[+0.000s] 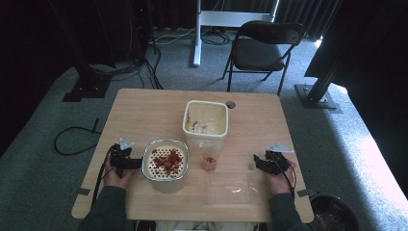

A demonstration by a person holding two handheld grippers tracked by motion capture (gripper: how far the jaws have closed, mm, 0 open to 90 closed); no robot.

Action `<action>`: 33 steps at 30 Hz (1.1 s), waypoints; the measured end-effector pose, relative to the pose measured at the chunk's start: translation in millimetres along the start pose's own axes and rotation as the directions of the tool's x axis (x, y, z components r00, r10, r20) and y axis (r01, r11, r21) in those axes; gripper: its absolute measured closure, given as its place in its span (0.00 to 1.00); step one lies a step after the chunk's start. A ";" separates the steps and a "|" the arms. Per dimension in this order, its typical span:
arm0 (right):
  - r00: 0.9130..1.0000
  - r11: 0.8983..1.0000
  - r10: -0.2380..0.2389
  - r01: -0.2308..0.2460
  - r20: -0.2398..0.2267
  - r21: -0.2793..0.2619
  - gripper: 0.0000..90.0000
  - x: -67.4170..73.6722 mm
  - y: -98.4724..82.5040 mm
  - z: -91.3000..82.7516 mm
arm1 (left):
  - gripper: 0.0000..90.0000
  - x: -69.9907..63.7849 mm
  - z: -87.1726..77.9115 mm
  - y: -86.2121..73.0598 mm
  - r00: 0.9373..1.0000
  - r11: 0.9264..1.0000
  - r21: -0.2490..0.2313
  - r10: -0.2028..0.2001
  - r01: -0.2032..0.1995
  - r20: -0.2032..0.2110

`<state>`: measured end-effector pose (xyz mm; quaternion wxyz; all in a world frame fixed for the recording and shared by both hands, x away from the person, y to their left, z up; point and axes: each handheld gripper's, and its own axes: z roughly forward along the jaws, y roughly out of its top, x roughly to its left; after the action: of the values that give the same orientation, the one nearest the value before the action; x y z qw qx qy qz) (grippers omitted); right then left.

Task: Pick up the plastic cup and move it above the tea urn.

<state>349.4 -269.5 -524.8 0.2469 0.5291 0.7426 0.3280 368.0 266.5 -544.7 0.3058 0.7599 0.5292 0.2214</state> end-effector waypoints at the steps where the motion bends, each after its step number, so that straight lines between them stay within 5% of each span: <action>1: 1.000 1.000 0.000 0.000 -0.001 -0.003 0.46 0.0 0.1 -1.6 | 0.11 0.1 0.0 0.0 1.000 1.000 0.000 0.001 -0.001 -0.001; 18: 1.000 0.998 -0.030 0.030 -0.002 -0.056 0.48 8.2 4.6 -29.0 | 0.11 0.1 0.0 0.0 1.000 1.000 0.000 0.001 -0.001 -0.001; 33: 0.997 0.993 -0.049 0.044 -0.052 -0.106 0.46 21.4 5.9 -62.5 | 0.11 0.0 0.0 0.0 1.000 1.000 0.000 0.000 0.000 0.000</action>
<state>301.6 -262.0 -479.4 0.2618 0.4889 0.7429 0.3750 368.0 266.5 -544.7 0.3058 0.7599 0.5291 0.2215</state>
